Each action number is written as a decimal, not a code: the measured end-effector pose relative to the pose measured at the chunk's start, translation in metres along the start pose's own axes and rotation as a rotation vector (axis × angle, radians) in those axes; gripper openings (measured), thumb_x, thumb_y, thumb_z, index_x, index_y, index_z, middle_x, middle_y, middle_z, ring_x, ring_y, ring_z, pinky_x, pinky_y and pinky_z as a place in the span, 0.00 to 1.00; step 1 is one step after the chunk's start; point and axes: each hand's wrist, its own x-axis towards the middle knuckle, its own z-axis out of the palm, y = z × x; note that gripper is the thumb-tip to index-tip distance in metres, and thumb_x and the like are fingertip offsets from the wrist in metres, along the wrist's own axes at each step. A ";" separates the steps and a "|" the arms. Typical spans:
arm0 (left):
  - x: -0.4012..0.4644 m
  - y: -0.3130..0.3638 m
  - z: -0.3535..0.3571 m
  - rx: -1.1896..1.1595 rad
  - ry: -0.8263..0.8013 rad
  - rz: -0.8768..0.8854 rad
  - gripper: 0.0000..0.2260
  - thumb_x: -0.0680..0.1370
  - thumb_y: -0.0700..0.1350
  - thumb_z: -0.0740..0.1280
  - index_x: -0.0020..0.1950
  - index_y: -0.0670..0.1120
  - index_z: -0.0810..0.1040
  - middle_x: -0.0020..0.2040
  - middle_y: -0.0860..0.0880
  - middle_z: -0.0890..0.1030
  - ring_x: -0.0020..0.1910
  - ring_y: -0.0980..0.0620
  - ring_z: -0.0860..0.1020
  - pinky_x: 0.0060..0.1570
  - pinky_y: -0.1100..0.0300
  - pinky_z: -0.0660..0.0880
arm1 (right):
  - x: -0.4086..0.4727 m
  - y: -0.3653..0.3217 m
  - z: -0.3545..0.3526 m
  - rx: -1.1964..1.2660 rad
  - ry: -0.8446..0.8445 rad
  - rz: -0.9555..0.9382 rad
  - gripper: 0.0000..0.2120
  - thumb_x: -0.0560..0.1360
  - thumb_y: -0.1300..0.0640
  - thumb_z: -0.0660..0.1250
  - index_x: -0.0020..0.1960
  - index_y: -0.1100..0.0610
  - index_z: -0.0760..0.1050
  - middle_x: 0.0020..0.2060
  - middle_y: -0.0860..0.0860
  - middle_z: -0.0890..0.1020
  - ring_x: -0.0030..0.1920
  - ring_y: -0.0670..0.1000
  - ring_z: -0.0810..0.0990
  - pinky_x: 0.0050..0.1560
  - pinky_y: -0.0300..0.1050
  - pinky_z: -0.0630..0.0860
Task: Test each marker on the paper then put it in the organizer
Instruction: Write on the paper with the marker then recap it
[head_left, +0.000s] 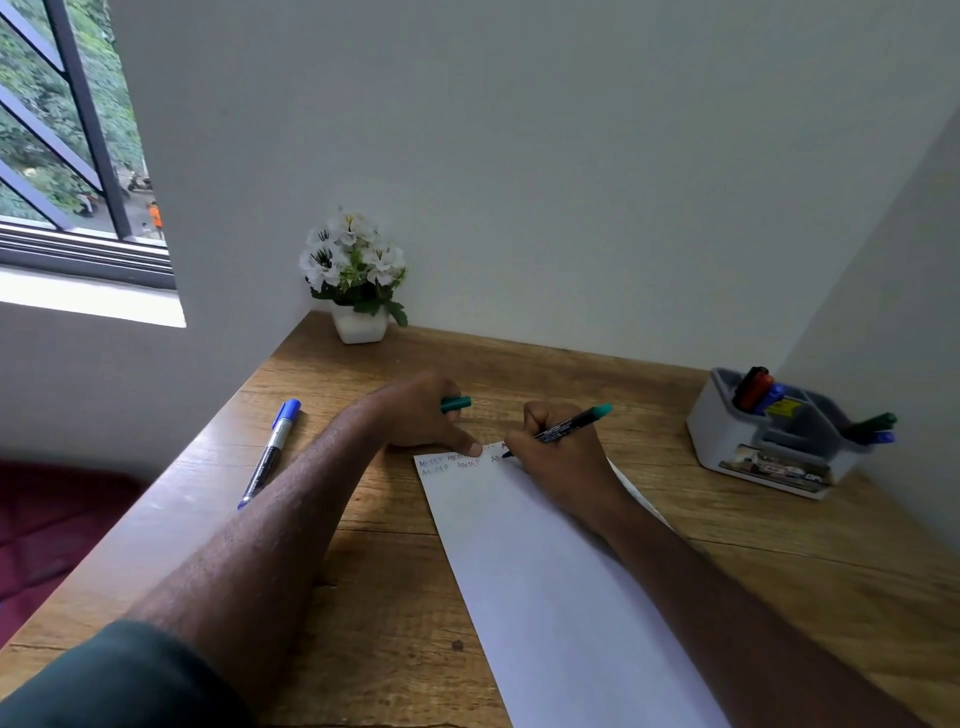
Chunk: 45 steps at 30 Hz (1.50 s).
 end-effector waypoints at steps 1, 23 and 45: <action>0.000 0.000 0.000 0.002 0.001 0.004 0.16 0.69 0.55 0.78 0.45 0.50 0.74 0.38 0.55 0.74 0.37 0.57 0.71 0.35 0.60 0.66 | 0.000 0.001 -0.001 0.003 0.003 0.004 0.16 0.70 0.65 0.67 0.30 0.61 0.62 0.26 0.52 0.64 0.29 0.47 0.61 0.30 0.44 0.59; 0.002 -0.001 0.001 -0.031 -0.013 -0.008 0.16 0.69 0.55 0.79 0.43 0.51 0.73 0.37 0.55 0.74 0.36 0.57 0.71 0.36 0.59 0.67 | 0.001 0.001 -0.001 0.017 0.066 0.033 0.16 0.71 0.63 0.68 0.31 0.60 0.63 0.27 0.52 0.62 0.30 0.47 0.60 0.29 0.39 0.59; 0.001 -0.001 0.001 -0.037 -0.014 -0.011 0.17 0.69 0.55 0.79 0.41 0.53 0.71 0.37 0.55 0.73 0.36 0.58 0.69 0.37 0.59 0.66 | 0.003 0.000 -0.001 0.016 0.054 0.026 0.15 0.69 0.64 0.68 0.30 0.57 0.63 0.26 0.50 0.62 0.29 0.46 0.60 0.28 0.37 0.58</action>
